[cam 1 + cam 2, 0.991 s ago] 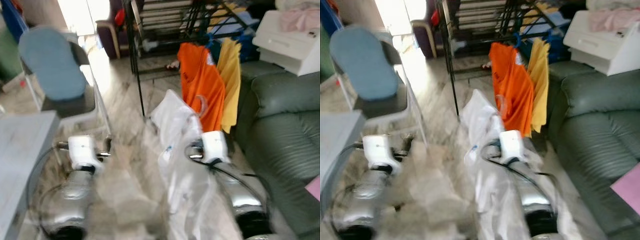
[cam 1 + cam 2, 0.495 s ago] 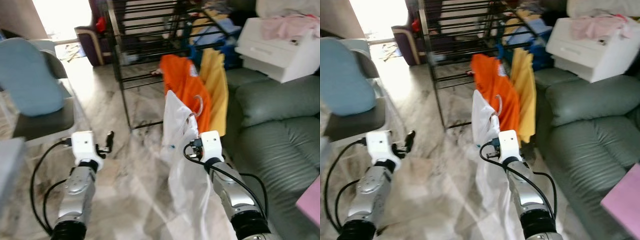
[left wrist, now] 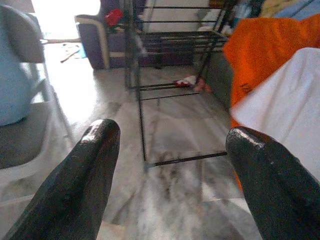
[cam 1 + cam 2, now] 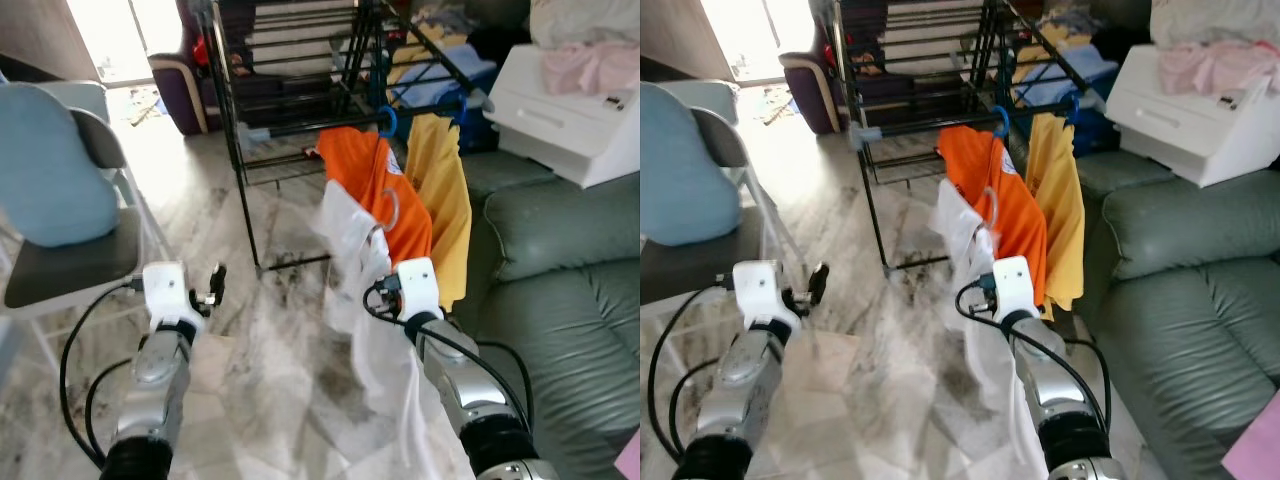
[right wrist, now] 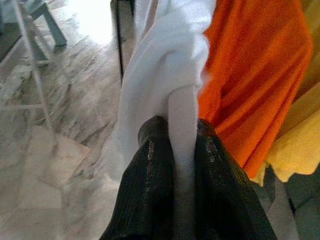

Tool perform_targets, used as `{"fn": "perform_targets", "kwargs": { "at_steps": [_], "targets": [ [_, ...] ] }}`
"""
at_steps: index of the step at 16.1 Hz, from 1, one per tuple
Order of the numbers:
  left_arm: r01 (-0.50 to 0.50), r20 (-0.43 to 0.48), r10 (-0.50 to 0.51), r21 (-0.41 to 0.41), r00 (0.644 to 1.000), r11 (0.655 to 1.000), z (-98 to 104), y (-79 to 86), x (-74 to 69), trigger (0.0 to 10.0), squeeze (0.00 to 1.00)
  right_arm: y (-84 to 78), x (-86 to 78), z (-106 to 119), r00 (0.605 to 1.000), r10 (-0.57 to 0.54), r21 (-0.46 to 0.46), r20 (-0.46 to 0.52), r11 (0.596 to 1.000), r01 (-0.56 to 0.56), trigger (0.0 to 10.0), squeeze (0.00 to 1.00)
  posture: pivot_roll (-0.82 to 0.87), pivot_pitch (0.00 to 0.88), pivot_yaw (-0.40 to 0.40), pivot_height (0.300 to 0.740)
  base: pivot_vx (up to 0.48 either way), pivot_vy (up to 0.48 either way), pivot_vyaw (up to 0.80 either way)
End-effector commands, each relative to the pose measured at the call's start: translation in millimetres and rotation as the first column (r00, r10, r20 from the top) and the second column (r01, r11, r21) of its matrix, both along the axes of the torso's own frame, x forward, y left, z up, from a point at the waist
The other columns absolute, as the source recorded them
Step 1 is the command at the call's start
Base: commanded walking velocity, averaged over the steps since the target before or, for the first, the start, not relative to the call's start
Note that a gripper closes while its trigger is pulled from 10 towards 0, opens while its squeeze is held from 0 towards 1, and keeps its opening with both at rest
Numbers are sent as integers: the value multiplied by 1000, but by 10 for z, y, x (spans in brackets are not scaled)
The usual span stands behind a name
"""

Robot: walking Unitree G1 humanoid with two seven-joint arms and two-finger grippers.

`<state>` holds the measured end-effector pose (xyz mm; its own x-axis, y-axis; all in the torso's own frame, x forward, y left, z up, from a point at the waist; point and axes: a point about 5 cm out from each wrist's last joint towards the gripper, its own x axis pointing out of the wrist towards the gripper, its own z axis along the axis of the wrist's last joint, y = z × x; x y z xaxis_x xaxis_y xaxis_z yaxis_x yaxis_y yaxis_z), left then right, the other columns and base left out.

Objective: Hang hanger

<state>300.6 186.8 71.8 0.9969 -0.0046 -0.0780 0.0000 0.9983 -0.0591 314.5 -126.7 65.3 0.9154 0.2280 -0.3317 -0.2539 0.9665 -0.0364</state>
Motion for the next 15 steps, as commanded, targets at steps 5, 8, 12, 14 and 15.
{"fn": "perform_targets", "kwargs": {
  "at_steps": [5,8,12,14,15],
  "targets": [
    [4,-24,-3,5,1000,1000,-30,-41,10,10000,0,-25,48,83,1000,-3,15,27,1000,2,10000,0,-100,0,21,740,319,358,423],
    [14,-25,-13,66,1000,998,-30,-50,17,10000,0,-30,52,80,1000,-1,14,24,1000,1,10000,0,-100,0,20,740,404,130,0],
    [14,-46,-11,53,999,998,-55,-55,24,10000,0,-25,62,88,1000,-5,4,30,1000,5,10000,0,-100,0,24,740,480,0,198],
    [18,-48,-15,57,999,998,-55,-68,32,10000,0,-25,70,96,999,-14,17,37,1000,13,10000,0,-99,0,24,740,480,0,800],
    [21,-49,-18,59,999,998,-56,-76,34,10000,0,-26,74,97,999,-19,24,33,1000,18,10000,0,-99,0,24,740,480,0,0]
  ]
}}
